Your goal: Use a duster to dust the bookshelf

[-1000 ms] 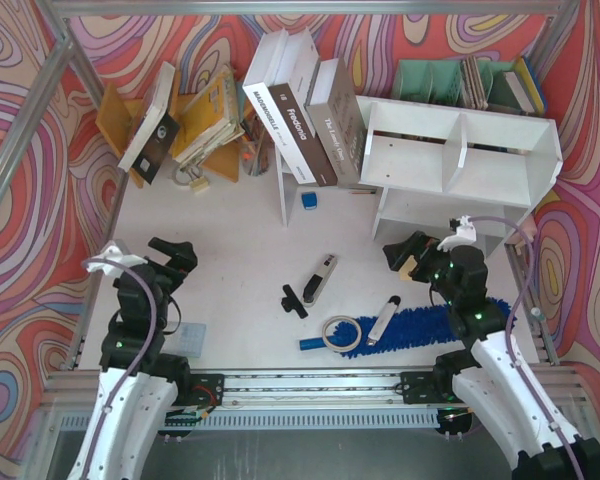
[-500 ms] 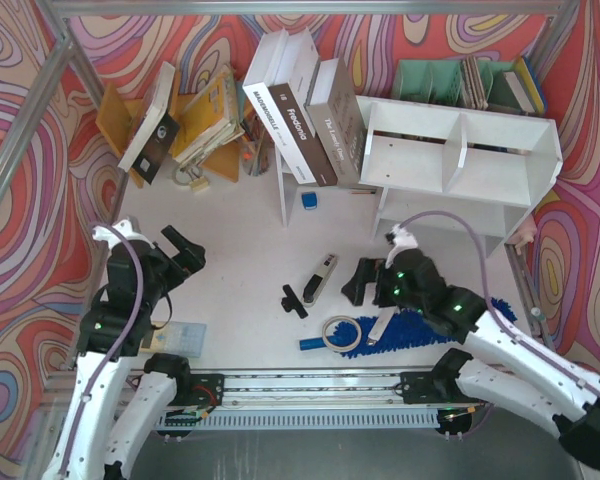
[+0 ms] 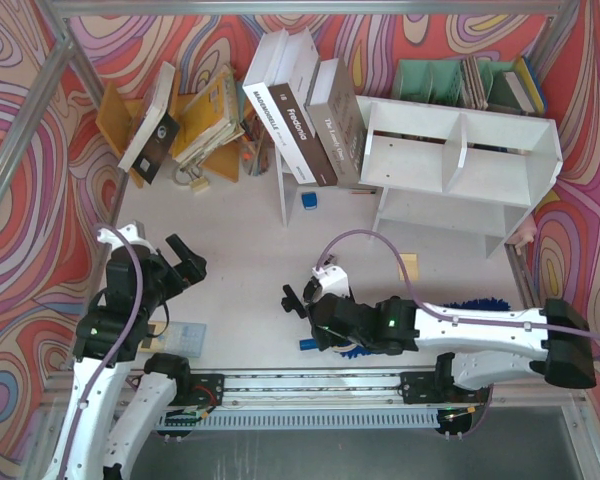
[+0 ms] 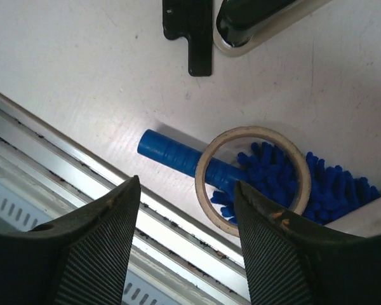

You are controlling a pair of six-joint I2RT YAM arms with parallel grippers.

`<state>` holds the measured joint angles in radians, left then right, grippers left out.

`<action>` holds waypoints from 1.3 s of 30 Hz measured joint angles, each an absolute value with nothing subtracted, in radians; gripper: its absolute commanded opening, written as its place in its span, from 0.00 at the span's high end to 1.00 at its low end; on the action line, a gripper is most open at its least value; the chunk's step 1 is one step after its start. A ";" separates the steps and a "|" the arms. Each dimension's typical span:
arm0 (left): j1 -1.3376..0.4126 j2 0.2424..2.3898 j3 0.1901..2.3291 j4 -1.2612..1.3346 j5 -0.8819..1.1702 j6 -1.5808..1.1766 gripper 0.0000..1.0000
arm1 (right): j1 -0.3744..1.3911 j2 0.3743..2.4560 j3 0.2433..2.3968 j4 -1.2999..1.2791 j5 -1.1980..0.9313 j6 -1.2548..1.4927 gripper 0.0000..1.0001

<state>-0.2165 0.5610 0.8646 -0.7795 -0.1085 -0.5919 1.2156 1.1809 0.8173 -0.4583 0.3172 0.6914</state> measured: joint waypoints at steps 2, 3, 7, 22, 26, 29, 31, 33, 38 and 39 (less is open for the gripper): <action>-0.216 0.560 0.865 -0.786 -0.109 -0.590 0.02 | 1.232 1.208 0.820 -0.470 0.330 0.706 0.46; -0.216 0.560 0.865 -0.787 -0.109 -0.590 0.02 | 1.238 1.222 0.821 -0.477 0.334 0.712 0.47; -0.216 0.556 0.865 -0.794 -0.116 -0.590 0.02 | 1.247 1.277 0.822 -0.498 0.344 0.730 0.50; -0.216 0.529 0.865 -0.800 -0.131 -0.591 0.02 | 1.251 1.404 0.851 -0.513 0.350 0.749 0.60; -0.216 0.529 0.865 -0.800 -0.131 -0.591 0.02 | 1.251 1.430 0.864 -0.515 0.351 0.749 0.61; -0.216 0.529 0.865 -0.800 -0.131 -0.591 0.02 | 1.251 1.440 0.872 -0.515 0.350 0.749 0.63; -0.216 0.529 0.865 -0.800 -0.131 -0.591 0.02 | 1.251 1.443 0.873 -0.515 0.350 0.749 0.63; -0.216 0.529 0.865 -0.800 -0.131 -0.591 0.02 | 1.251 1.447 0.873 -0.515 0.350 0.749 0.64; -0.216 0.529 0.865 -0.800 -0.131 -0.594 0.02 | 1.251 1.452 0.873 -0.517 0.350 0.749 0.66; -0.216 0.529 0.865 -0.800 -0.131 -0.594 0.02 | 1.251 1.454 0.873 -0.517 0.350 0.749 0.66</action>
